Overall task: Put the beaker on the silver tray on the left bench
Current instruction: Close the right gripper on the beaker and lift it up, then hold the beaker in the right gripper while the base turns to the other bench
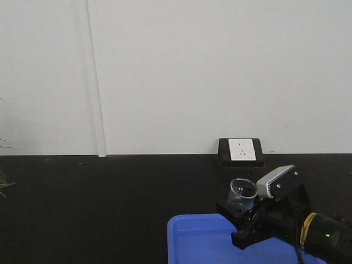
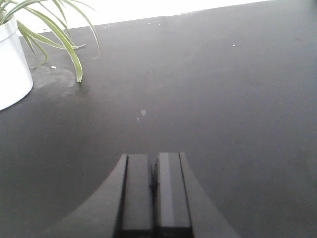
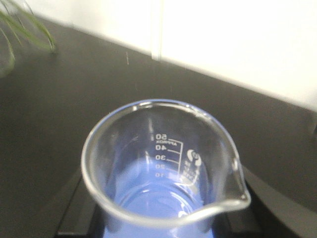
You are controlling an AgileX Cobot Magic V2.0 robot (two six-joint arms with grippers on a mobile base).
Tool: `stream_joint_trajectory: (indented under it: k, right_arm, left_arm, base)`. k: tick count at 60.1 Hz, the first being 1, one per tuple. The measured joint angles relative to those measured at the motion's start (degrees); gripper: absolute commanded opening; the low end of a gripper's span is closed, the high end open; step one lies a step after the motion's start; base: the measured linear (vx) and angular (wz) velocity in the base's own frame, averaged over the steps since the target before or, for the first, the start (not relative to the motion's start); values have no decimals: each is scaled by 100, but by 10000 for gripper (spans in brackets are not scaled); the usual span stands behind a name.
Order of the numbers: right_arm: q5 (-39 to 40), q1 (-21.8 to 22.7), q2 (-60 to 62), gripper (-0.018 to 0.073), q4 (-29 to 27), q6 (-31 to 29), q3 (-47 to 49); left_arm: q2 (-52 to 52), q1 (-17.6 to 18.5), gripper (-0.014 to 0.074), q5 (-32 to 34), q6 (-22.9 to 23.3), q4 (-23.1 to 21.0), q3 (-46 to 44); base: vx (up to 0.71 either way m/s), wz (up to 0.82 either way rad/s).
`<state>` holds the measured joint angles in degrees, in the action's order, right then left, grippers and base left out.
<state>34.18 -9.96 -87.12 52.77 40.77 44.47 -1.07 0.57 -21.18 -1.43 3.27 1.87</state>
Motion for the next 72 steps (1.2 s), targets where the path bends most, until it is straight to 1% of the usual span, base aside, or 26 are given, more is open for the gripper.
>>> stream_joint_trajectory:
  k: [4,8,16,25,31,72]
  right_arm:
    - [-343,-225,461,99,151,294,0]
    - [-796,-614,959,99,250,498,0]
    - [-1425,-1254,1562,99,277,589,-9]
    - [-1880,-1634,1823,99,277,601,-9]
    - [-1977,-1707,1829,99,277,606,-29]
    - [-2043,-1707,1829,99,277,606,-48]
  left_arm:
    - [0,0,1,0,0,0,0]
    - [0,0,1,0,0,0,0]
    - [0,0,1,0,0,0,0]
    - [0,0,1,0,0,0,0]
    - [0,0,1,0,0,0,0]
    - [0,0,1,0,0,0,0]
  base:
    - [0,0]
    - [0,0]
    - [0,0]
    - [0,0]
    - [0,0]
    - [0,1]
